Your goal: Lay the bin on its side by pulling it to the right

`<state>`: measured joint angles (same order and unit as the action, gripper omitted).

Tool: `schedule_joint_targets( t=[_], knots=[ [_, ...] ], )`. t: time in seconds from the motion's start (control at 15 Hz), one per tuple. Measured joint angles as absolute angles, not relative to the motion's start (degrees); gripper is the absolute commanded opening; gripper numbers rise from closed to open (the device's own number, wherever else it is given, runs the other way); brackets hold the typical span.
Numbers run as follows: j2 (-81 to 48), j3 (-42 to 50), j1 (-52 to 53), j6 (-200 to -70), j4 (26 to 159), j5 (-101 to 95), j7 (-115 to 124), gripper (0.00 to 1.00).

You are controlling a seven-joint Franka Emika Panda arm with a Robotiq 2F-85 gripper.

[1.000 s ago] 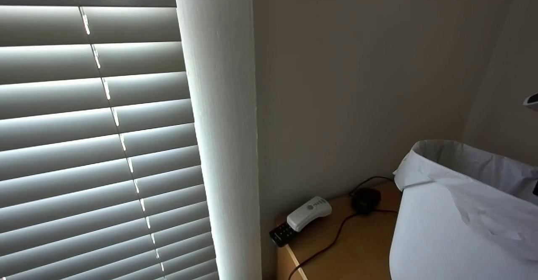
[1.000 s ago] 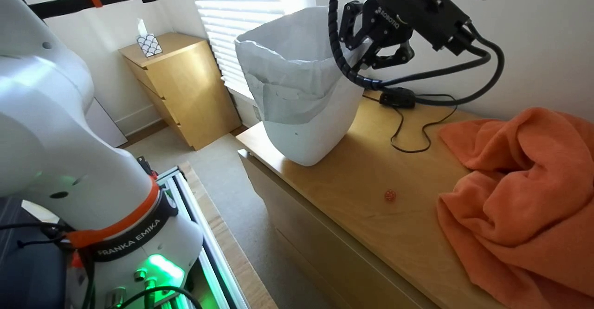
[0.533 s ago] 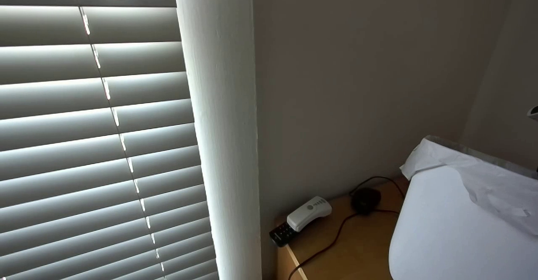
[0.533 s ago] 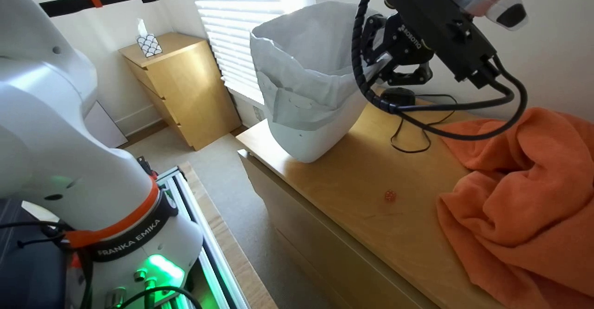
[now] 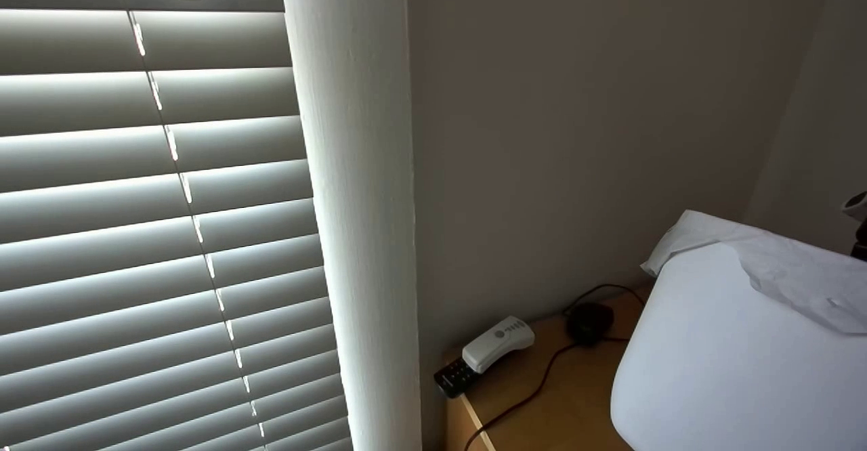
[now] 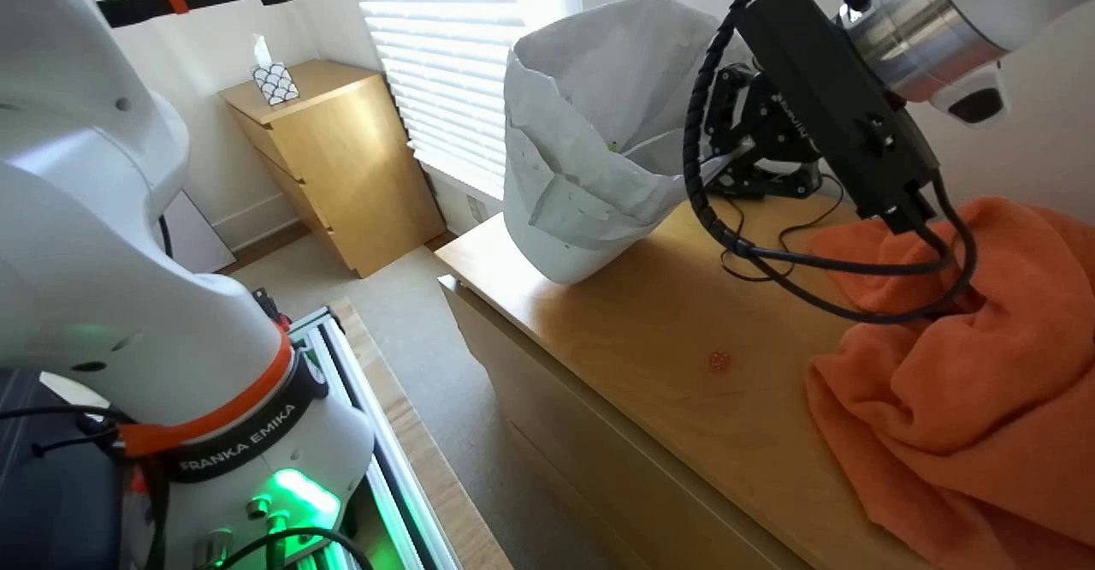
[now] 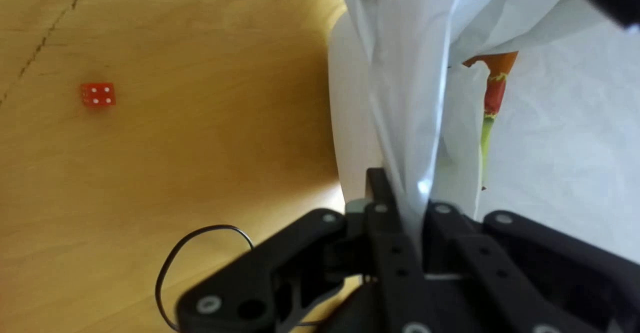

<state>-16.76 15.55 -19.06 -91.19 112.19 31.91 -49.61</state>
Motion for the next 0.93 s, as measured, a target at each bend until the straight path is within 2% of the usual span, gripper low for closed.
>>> schedule_joint_targets(
  t=[0.13, 0.2, 0.33, 0.73, 0.93],
  knots=[
    [-19.0, 14.77, -19.96, -89.92, 110.7, 33.09, -49.78, 0.06],
    [-20.12, 14.41, -20.39, -89.25, 109.88, 33.49, -49.85, 0.32],
    [-22.39, 13.76, -21.27, -87.73, 108.22, 34.09, -50.01, 0.33],
    [-27.78, 12.21, -23.97, -82.96, 103.7, 35.95, -51.01, 0.79],
    [-29.79, 11.65, -25.13, -80.55, 101.76, 37.37, -51.86, 0.99]
  ],
)
